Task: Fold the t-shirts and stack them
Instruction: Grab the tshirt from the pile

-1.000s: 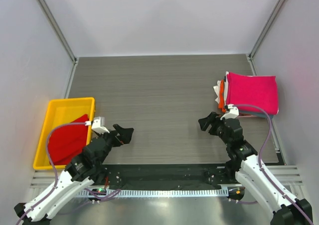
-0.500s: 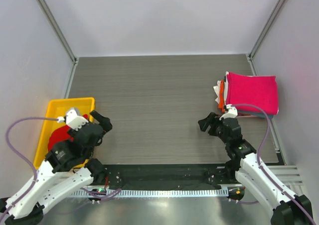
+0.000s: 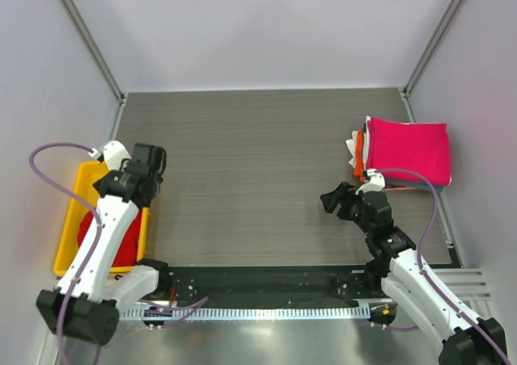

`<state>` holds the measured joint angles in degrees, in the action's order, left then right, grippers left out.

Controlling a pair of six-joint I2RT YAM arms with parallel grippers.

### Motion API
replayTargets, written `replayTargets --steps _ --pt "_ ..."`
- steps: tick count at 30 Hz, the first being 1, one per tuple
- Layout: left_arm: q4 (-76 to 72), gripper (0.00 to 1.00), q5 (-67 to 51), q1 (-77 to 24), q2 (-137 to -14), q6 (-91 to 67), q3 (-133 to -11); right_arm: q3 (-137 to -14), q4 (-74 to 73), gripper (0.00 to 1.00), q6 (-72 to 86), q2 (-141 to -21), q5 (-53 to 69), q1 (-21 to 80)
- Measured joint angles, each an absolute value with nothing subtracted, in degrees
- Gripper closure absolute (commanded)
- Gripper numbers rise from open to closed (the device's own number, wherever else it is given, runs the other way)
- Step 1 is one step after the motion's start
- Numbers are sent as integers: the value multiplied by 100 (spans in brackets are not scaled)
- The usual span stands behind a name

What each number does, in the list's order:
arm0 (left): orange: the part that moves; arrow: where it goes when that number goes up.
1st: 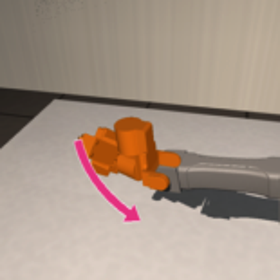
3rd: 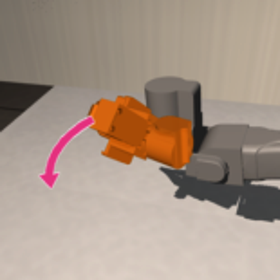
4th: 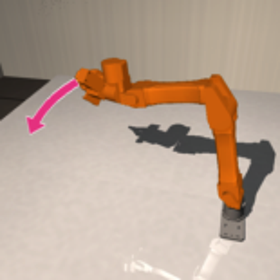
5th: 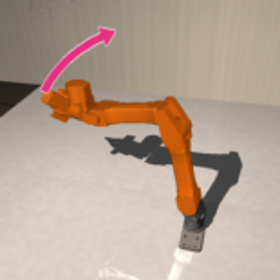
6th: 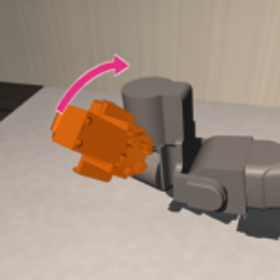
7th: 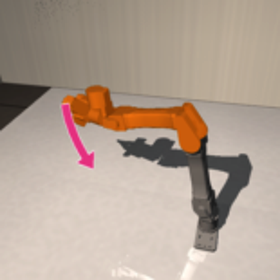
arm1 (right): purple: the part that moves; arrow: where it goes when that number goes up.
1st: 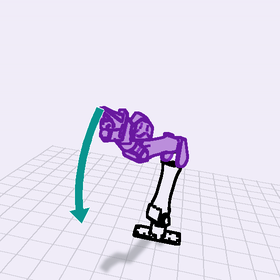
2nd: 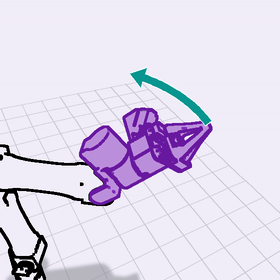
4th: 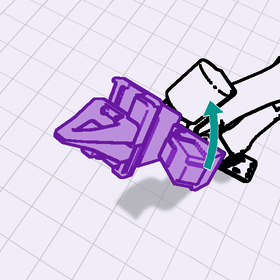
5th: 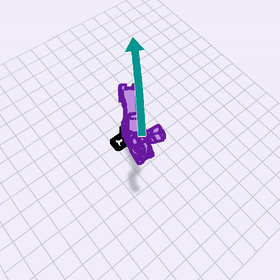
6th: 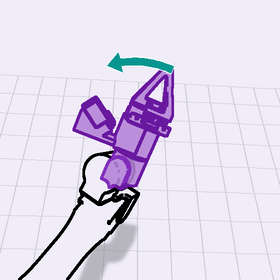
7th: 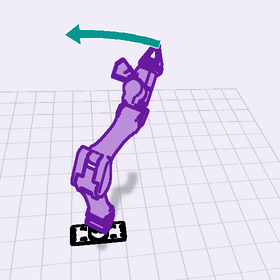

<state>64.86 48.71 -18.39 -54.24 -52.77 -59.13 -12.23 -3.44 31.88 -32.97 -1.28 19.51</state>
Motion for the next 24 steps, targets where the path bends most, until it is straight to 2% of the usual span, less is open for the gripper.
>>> replayTargets --steps 3,7,20,22,24 --pt "6110 0 4134 -602 -5996 -4814 -5900 -1221 -340 26 3188 -3297 -110 1951" --pt "5752 0 3437 482 -6377 -4508 -5795 -1221 -340 26 3186 -3299 -93 1951" --pt "4309 1 2141 2165 -7887 -4716 -4733 -1221 -338 26 3188 -3299 67 1951" --pt "4152 9 2043 2215 -8128 -4766 -4753 -1221 -338 26 3186 -3299 80 1951" --pt "4060 37 1988 2228 -8329 -4821 -4799 -1221 -338 26 3186 -3299 82 1951"
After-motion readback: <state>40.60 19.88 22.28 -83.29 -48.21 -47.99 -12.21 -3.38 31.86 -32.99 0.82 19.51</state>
